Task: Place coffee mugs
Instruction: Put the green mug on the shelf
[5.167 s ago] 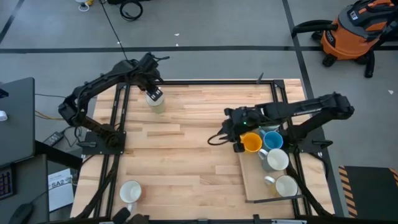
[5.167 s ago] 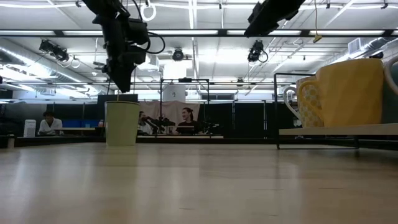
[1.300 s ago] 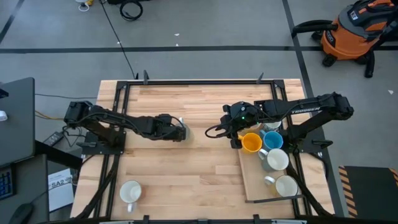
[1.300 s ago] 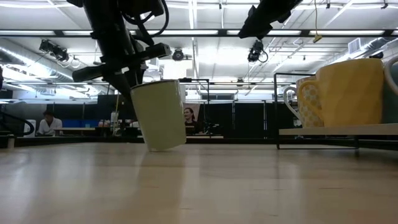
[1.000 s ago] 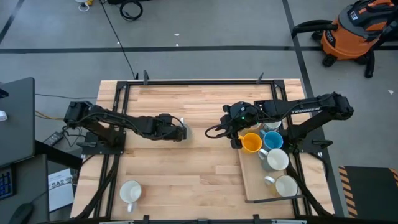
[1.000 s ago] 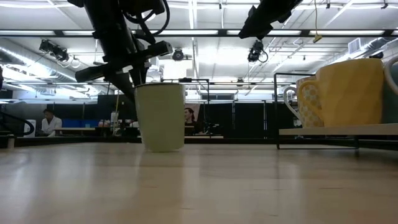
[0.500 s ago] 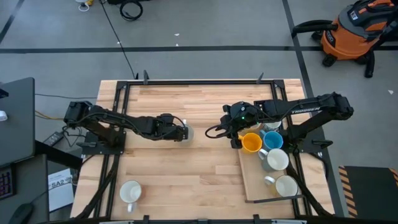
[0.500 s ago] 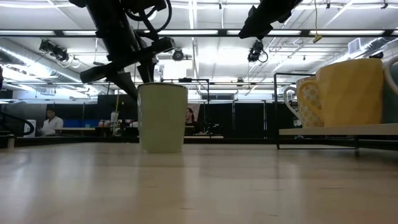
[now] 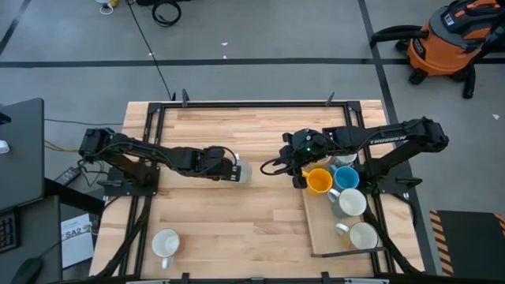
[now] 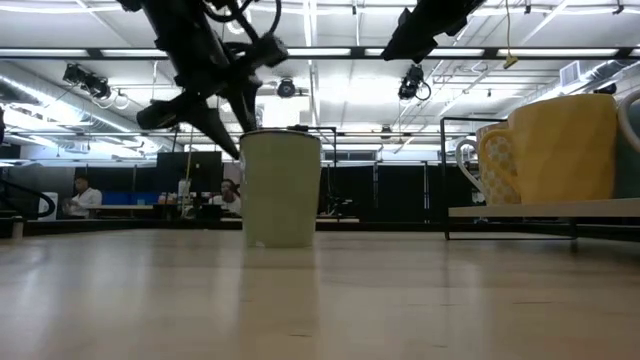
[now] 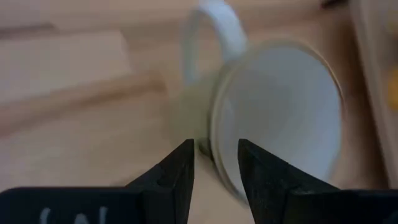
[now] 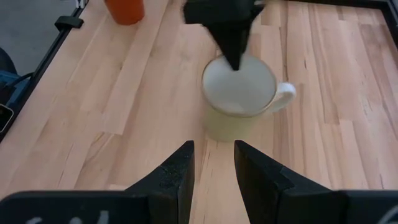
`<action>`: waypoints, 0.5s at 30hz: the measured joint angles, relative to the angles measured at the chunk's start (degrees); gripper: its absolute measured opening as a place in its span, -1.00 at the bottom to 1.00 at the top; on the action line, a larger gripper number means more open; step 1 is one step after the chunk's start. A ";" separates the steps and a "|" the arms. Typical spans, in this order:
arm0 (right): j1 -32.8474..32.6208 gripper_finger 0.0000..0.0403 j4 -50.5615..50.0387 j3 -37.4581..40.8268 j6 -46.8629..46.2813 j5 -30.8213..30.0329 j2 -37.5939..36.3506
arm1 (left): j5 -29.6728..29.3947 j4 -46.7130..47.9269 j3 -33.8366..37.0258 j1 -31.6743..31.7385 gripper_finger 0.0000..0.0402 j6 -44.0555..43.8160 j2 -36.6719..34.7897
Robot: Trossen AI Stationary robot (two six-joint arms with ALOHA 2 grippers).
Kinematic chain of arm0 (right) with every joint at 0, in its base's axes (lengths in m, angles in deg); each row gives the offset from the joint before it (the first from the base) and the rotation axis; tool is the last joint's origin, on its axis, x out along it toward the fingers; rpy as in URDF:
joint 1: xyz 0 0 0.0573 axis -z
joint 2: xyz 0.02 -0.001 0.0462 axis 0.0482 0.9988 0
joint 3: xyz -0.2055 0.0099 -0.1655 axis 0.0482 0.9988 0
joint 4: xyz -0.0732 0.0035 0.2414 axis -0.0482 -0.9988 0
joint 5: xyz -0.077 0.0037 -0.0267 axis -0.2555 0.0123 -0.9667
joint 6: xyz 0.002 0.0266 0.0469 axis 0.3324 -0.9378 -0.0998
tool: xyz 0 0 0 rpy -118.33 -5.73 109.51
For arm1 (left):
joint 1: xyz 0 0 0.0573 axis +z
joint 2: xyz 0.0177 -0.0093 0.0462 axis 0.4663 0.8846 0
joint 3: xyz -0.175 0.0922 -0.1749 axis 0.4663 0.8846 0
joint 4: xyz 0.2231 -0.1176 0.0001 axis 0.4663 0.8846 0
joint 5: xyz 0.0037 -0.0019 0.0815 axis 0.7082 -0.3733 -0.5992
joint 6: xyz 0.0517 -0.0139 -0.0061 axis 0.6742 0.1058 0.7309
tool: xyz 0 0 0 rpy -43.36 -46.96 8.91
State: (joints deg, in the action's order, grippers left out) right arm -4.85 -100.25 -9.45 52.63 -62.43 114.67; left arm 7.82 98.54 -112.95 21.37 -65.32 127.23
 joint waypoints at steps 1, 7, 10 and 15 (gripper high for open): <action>0.00 -0.41 0.16 0.01 -0.01 0.00 0.00 | 1.07 -1.01 0.00 -0.21 -0.35 0.77 0.00; 0.00 -0.41 0.39 0.01 -0.02 0.00 0.00 | 2.61 -8.42 0.00 -1.76 -0.35 3.06 0.09; -0.02 -0.41 0.65 -0.01 -1.47 0.00 0.00 | 2.61 -12.66 0.00 -2.54 -0.35 5.95 0.09; -0.02 -0.41 3.18 0.00 -6.30 -0.30 0.00 | 2.75 -16.44 0.00 -2.89 -0.35 12.61 -0.22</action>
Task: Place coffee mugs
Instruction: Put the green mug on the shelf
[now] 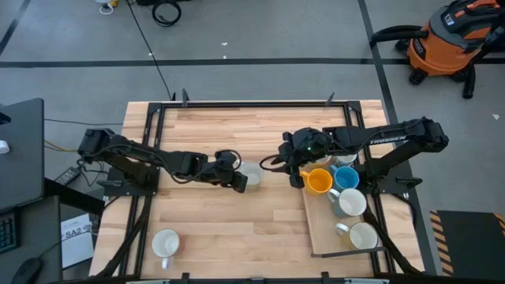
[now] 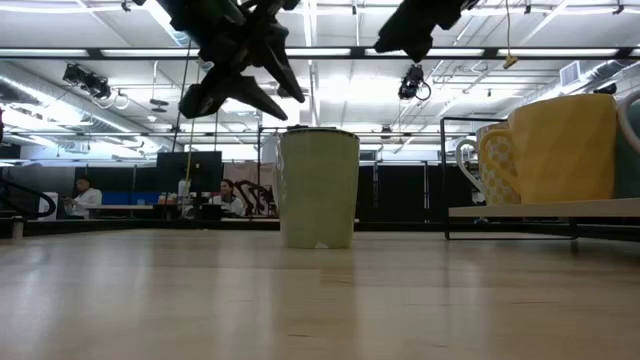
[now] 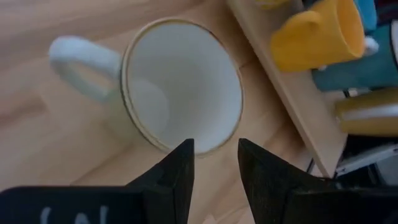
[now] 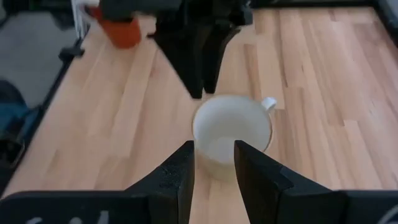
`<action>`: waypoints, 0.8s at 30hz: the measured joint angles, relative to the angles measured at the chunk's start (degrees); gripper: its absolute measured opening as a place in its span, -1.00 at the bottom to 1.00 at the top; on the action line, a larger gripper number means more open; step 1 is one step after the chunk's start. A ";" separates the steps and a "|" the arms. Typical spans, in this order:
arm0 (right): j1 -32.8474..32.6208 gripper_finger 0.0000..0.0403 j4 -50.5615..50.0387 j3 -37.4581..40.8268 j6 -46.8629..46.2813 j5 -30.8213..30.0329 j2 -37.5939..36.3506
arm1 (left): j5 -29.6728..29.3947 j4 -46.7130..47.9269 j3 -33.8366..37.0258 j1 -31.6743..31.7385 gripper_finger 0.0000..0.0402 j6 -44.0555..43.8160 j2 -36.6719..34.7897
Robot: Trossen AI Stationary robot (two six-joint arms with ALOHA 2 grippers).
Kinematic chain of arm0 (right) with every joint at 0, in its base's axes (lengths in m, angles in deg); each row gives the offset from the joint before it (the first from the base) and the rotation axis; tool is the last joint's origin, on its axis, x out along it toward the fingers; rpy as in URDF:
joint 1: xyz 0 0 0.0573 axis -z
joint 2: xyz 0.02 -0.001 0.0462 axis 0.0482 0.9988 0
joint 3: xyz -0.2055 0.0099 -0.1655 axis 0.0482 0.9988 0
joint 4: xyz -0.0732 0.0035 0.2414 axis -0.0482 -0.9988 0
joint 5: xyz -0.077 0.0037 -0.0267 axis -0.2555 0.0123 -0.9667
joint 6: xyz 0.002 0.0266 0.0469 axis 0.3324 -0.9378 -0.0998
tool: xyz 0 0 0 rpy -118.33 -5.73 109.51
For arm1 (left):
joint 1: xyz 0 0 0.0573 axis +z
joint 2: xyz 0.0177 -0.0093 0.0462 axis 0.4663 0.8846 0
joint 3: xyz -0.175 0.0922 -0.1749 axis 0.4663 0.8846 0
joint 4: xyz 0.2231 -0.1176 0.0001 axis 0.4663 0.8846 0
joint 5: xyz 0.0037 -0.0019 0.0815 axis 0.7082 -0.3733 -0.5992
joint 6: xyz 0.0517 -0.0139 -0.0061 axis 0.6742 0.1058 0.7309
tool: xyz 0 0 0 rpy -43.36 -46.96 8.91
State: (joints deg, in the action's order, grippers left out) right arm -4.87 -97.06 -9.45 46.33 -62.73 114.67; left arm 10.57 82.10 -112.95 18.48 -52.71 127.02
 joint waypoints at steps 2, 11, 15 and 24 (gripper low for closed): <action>-0.01 -0.41 2.02 0.01 -1.90 -1.60 0.00 | 0.44 -0.15 -0.01 0.35 -0.35 3.74 -0.65; 0.20 -0.32 9.20 -0.01 -3.59 -5.26 0.00 | 0.86 1.78 0.00 3.99 -0.35 22.05 -6.03; 1.40 -0.16 11.14 -0.01 -8.43 -8.12 0.00 | 0.73 3.72 0.00 6.50 -0.35 28.71 -9.13; 6.32 -0.01 15.18 -0.08 -13.88 -5.65 4.11 | 0.73 8.64 -0.02 13.13 -0.35 37.46 -12.33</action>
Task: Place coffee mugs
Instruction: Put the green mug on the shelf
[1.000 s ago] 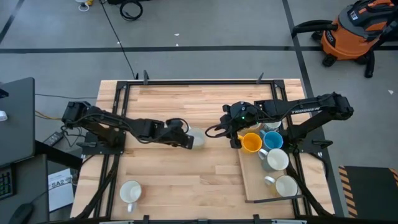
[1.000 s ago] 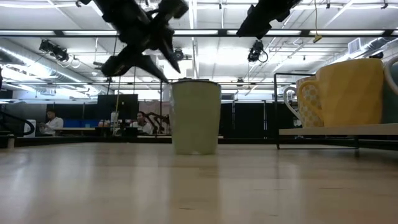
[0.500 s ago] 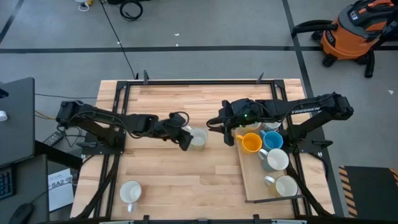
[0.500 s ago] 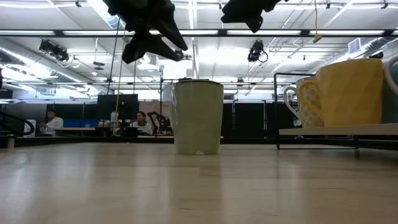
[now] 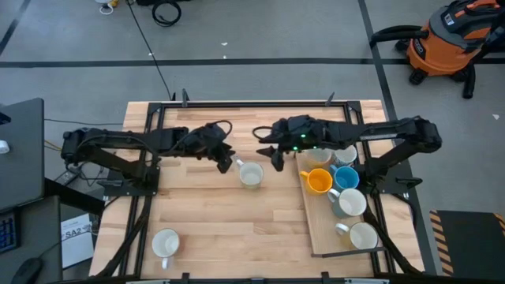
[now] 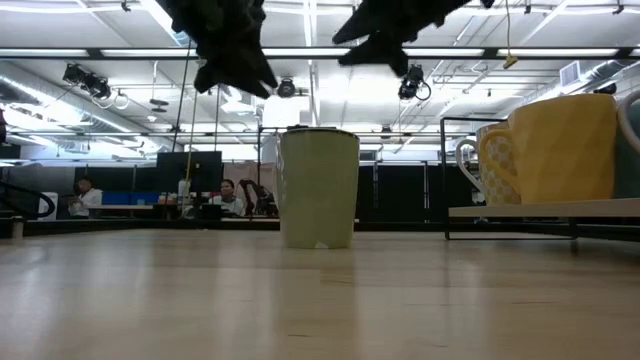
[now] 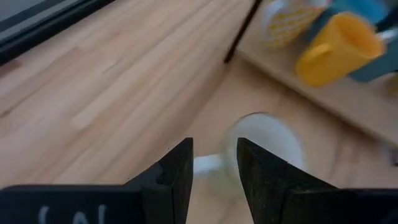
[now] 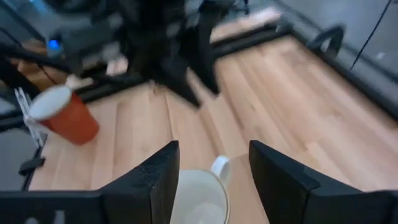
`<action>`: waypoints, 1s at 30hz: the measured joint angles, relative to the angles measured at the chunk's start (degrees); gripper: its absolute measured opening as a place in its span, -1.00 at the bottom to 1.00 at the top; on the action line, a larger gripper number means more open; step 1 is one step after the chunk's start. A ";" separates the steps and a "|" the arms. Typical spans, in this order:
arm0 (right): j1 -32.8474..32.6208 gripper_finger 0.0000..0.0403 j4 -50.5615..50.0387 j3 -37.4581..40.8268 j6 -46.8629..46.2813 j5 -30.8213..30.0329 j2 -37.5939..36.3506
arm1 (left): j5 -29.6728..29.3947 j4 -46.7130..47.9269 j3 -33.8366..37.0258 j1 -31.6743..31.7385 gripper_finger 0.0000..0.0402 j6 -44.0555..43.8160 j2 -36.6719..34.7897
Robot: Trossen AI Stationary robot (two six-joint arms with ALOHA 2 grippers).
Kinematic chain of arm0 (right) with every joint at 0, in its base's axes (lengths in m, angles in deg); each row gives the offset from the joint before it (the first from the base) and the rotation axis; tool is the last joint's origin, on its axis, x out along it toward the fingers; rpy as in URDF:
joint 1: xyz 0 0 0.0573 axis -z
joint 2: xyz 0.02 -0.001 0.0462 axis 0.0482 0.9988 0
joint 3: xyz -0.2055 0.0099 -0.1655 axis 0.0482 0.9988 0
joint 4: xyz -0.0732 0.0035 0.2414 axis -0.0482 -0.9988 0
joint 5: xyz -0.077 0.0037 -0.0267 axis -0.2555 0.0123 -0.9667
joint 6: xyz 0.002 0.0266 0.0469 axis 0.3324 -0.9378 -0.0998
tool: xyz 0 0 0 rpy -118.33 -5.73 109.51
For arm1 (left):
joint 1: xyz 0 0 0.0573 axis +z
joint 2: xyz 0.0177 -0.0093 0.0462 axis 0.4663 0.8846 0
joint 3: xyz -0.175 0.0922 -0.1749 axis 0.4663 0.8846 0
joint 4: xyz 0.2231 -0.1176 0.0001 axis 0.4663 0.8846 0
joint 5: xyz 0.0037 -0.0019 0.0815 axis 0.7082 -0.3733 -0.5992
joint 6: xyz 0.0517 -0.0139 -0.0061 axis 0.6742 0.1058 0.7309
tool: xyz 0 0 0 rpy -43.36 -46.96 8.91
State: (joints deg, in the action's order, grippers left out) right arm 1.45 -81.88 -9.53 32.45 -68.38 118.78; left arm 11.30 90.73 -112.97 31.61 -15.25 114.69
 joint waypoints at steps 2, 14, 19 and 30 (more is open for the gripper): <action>0.87 -0.01 0.39 0.00 0.00 1.91 2.37 | -0.02 0.96 0.03 1.23 -0.35 0.72 -0.15; 3.18 -0.01 5.30 0.09 3.61 6.97 13.12 | -0.01 6.58 0.02 4.44 -0.35 0.74 -0.13; 3.16 -0.01 6.26 0.09 5.26 7.33 16.15 | 0.00 6.87 0.02 4.44 -0.35 0.74 -0.13; 3.16 -0.02 5.90 0.07 5.67 8.68 18.76 | -0.01 7.74 0.02 4.39 -0.35 0.73 -0.13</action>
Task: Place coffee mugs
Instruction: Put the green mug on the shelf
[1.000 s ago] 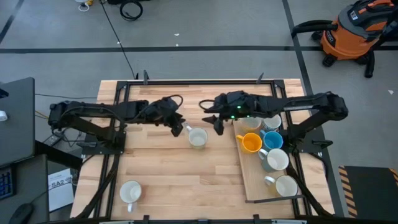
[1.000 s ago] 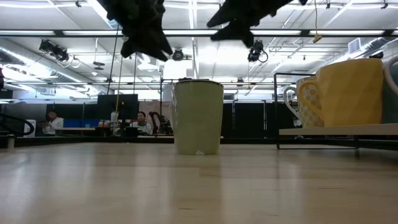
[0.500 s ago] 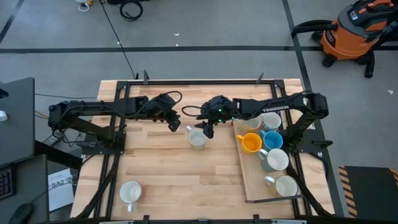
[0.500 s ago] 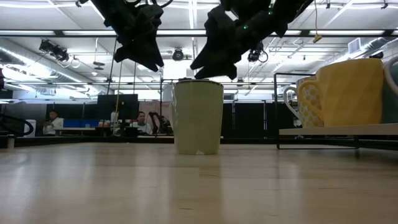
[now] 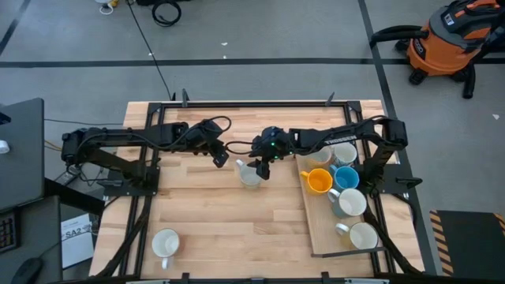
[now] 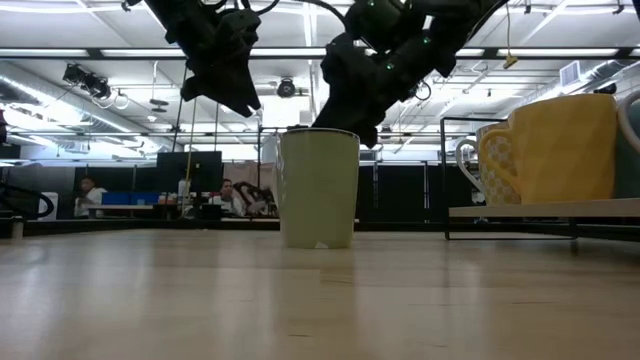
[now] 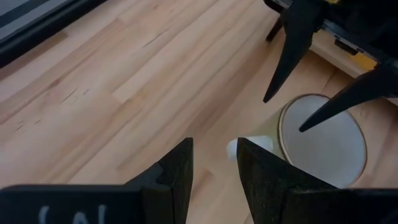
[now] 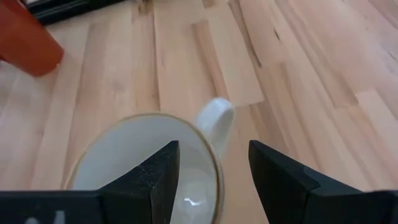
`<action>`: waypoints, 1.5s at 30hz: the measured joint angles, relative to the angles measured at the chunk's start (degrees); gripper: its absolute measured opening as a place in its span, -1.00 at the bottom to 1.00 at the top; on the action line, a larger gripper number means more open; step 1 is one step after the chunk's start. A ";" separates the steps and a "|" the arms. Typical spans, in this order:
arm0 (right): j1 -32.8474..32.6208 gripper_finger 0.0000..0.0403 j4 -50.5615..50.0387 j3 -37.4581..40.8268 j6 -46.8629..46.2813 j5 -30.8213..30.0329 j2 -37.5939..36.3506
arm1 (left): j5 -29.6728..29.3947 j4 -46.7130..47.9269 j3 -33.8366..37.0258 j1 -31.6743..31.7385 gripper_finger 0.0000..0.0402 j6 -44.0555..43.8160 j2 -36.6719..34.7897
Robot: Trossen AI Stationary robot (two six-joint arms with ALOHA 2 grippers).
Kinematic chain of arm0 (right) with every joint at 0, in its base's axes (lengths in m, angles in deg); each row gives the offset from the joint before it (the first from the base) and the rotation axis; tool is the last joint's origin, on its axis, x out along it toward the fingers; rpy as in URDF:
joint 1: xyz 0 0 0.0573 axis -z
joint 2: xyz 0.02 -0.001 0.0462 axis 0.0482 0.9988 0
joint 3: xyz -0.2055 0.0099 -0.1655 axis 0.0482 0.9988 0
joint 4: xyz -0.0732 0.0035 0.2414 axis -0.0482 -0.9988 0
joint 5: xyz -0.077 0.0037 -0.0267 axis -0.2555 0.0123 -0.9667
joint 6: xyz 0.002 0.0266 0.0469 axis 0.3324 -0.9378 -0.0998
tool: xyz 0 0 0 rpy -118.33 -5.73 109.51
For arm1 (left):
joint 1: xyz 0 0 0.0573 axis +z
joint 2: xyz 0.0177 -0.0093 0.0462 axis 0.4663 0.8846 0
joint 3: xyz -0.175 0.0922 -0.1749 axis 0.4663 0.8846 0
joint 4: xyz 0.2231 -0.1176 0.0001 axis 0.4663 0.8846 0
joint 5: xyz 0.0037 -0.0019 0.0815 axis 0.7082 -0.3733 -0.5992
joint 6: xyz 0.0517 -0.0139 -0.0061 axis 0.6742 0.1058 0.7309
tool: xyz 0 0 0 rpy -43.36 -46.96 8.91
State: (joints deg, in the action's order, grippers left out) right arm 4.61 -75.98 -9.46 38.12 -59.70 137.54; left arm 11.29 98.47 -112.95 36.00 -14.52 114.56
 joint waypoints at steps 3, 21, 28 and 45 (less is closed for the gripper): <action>0.00 -0.02 -1.14 0.02 0.77 0.00 0.38 | 0.00 0.09 0.00 -0.02 -0.35 -0.01 0.00; 0.00 -0.52 -3.66 0.02 1.04 1.30 0.62 | -0.01 0.09 0.00 -0.03 -0.35 -0.02 0.02; 0.00 -0.83 -3.59 0.00 1.21 1.27 0.58 | -0.01 0.07 0.00 -0.04 -0.35 -0.01 0.02; -1.62 -0.88 -10.22 0.09 0.38 1.44 -4.92 | -0.01 0.12 0.00 -0.04 -0.35 0.04 0.02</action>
State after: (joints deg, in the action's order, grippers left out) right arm 2.99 -86.20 -9.37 38.50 -58.26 132.62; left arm 11.28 98.59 -112.95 35.96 -14.48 114.58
